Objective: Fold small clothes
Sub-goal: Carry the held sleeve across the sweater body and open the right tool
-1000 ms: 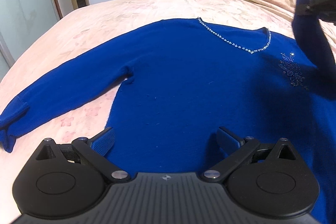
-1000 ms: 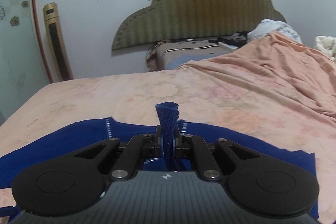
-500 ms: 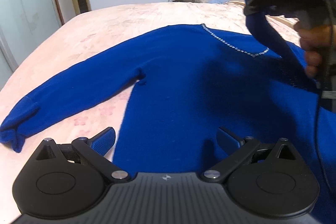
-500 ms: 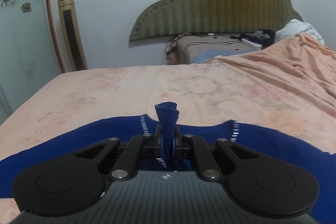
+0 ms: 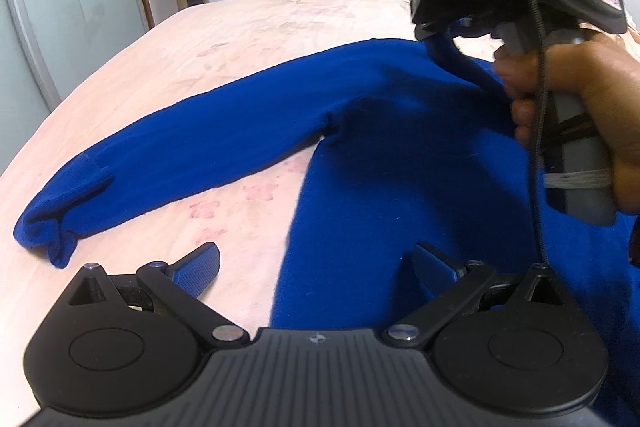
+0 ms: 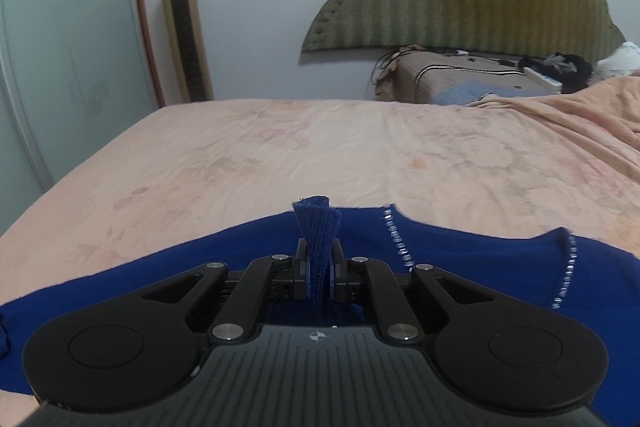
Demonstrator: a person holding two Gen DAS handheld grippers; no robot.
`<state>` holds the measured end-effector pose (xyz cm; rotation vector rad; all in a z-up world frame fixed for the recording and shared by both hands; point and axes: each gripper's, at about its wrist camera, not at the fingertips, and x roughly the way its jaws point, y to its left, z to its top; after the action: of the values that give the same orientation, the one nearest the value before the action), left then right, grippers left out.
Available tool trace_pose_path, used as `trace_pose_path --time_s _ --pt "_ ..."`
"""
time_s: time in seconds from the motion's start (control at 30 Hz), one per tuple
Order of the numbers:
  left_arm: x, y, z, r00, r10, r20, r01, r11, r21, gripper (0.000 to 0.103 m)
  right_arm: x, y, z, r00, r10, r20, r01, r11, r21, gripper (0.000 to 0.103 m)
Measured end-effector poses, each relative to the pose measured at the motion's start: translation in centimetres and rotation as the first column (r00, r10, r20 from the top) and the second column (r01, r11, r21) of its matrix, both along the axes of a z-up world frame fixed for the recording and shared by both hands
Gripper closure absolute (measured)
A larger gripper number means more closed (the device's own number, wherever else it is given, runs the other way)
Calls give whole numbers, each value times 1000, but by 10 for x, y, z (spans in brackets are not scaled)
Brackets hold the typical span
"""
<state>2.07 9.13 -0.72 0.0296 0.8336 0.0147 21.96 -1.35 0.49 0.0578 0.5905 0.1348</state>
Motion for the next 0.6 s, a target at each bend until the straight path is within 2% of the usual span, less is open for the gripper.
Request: trace_pose_path --time_s 0.17,0.23,0.3,0.37,0.53,0.6 --pt "-1 0 1 1000 1 2 -1 1000 8 0 6 12 -7 999 23 -26 -23 1000 16 89" --pt "-5 0 2 1000 2 6 -2 1000 13 0 10 16 -12 998 47 -43 -46 999 10 85" --pt "-5 0 3 1000 3 7 -3 1000 20 0 13 18 -17 996 50 -75 -50 999 2 67" --pt "-6 0 3 1000 7 6 -7 1000 29 0 11 14 -19 992 77 -100 -72 996 45 56" --pt "-5 7 4 999 32 3 -32 999 23 0 -14 -10 -4 994 92 -60 -86 992 97 53" --pt "-2 7 4 999 43 -7 -43 999 14 0 -19 -18 -5 993 92 -80 -83 990 113 52"
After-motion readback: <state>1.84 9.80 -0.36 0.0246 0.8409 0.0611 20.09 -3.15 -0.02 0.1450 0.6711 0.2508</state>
